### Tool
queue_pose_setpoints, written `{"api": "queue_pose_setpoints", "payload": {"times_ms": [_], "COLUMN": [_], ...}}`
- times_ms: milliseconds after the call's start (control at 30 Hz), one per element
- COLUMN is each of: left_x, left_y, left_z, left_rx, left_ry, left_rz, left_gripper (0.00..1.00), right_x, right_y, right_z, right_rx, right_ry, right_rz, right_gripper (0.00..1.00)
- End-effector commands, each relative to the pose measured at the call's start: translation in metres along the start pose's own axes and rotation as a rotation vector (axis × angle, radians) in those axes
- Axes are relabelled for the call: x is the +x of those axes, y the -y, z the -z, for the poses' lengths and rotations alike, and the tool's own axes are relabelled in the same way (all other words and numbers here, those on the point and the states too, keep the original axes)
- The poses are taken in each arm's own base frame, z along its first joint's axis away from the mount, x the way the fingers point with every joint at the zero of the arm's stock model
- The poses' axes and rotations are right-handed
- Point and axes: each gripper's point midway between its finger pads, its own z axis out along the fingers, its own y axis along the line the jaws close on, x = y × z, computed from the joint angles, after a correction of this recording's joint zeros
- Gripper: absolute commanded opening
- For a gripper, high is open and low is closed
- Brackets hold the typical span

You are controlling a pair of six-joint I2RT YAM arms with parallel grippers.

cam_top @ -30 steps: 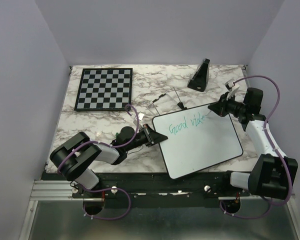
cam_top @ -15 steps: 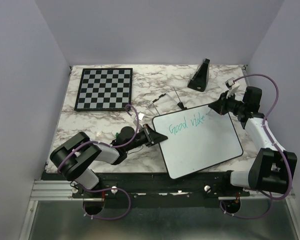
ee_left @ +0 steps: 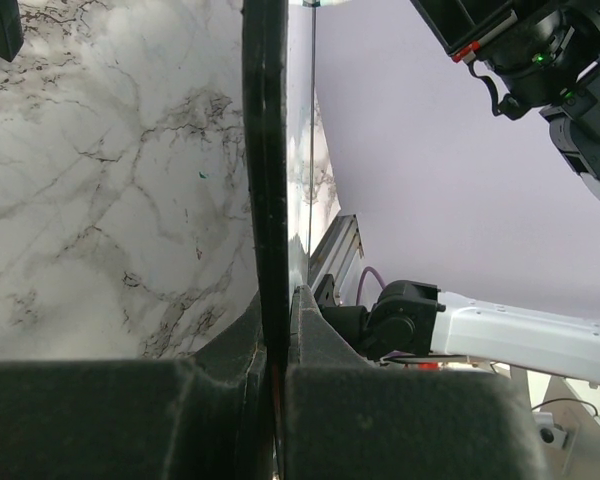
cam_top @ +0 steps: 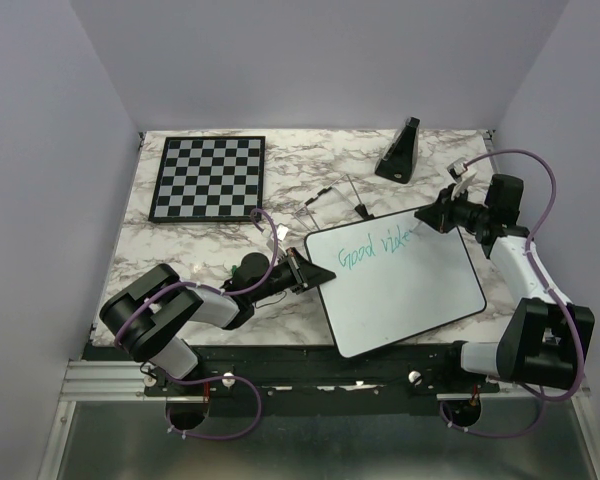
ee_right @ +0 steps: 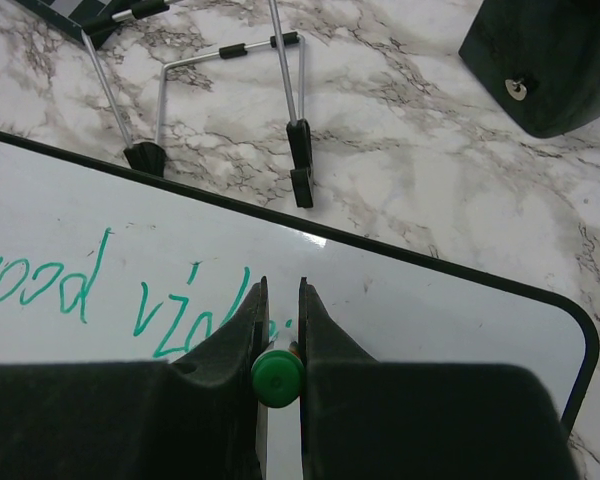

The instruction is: Write a sentence on the whiteboard

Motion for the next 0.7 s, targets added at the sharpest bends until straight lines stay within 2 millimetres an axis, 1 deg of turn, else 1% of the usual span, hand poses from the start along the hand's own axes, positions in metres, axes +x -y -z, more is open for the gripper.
{"api": "queue_pose_setpoints", "payload": {"times_ms": [0, 167, 367, 500, 667], "left_x": [0.004, 0.005, 0.005, 0.004, 0.004], "left_y": [0.013, 0.013, 0.013, 0.014, 0.014], "left_z": [-0.001, -0.001, -0.001, -0.002, -0.002], "left_rx": [0.058, 0.056, 0.054, 0.058, 0.059], "left_ry": [-0.022, -0.023, -0.025, -0.025, -0.025], "left_rz": [-0.099, -0.100, -0.106, -0.107, -0.109], "left_gripper": [0.00, 0.00, 0.00, 0.00, 0.00], "right_x": [0.010, 0.012, 0.020, 0.026, 0.027], "right_y": [0.003, 0.009, 0.006, -0.004, -0.016], "right_z": [0.008, 0.011, 0.014, 0.015, 0.016], "right_rx": [0.045, 0.077, 0.071, 0.024, -0.031], "right_ry": [-0.034, -0.044, -0.076, -0.099, -0.100], "right_rz": [0.008, 0.005, 0.008, -0.006, -0.014], "right_gripper": [0.01, 0.01, 0.01, 0.01, 0.01]}}
